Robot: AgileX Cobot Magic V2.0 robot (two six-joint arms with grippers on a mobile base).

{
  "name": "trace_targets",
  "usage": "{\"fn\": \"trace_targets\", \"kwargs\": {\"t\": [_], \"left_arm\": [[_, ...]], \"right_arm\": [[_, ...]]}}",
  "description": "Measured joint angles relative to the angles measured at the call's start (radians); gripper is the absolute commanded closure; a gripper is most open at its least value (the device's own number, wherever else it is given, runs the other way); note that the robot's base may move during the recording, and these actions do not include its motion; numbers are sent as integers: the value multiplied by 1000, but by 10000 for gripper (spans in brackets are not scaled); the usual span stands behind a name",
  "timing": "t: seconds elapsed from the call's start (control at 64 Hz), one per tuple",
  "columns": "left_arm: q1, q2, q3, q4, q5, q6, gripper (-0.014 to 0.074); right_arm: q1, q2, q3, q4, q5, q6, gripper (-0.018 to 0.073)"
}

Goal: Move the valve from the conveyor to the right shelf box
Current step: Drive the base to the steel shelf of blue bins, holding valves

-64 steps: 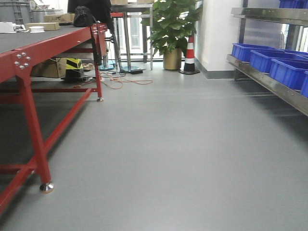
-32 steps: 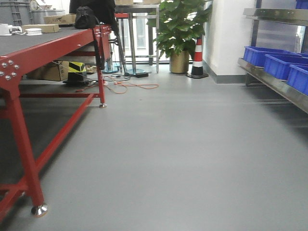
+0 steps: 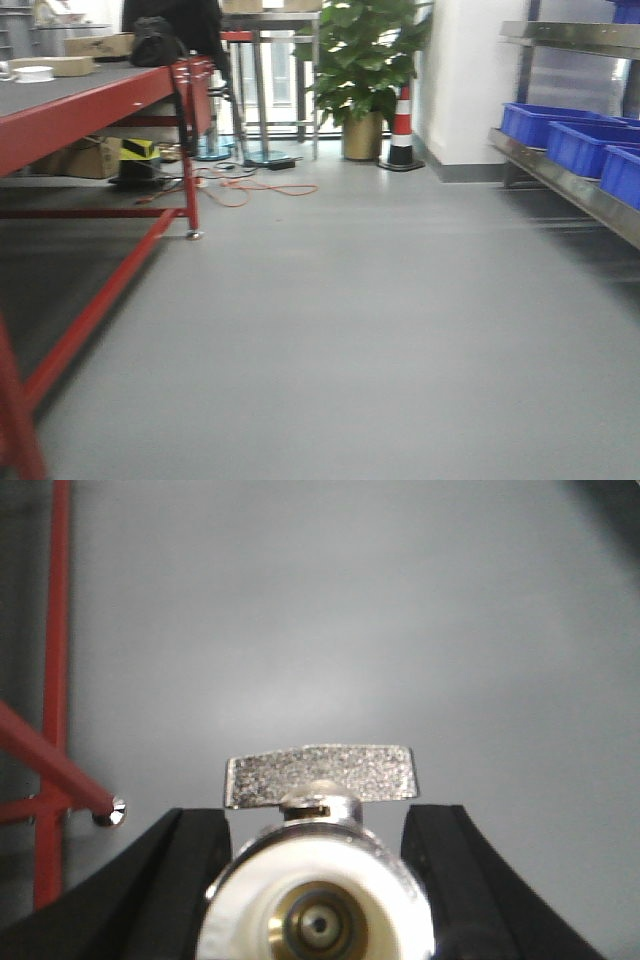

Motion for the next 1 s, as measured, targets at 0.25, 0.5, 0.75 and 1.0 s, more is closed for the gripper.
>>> {"fn": "trace_targets", "kwargs": {"t": [0.25, 0.5, 0.75, 1.0], "left_arm": [[0, 0, 0, 0, 0, 0, 708], [0, 0, 0, 0, 0, 0, 708], [0, 0, 0, 0, 0, 0, 708], [0, 0, 0, 0, 0, 0, 708]], "right_arm": [[0, 0, 0, 0, -4, 0, 713], [0, 0, 0, 0, -8, 0, 713], [0, 0, 0, 0, -8, 0, 713], [0, 0, 0, 0, -8, 0, 713]]}}
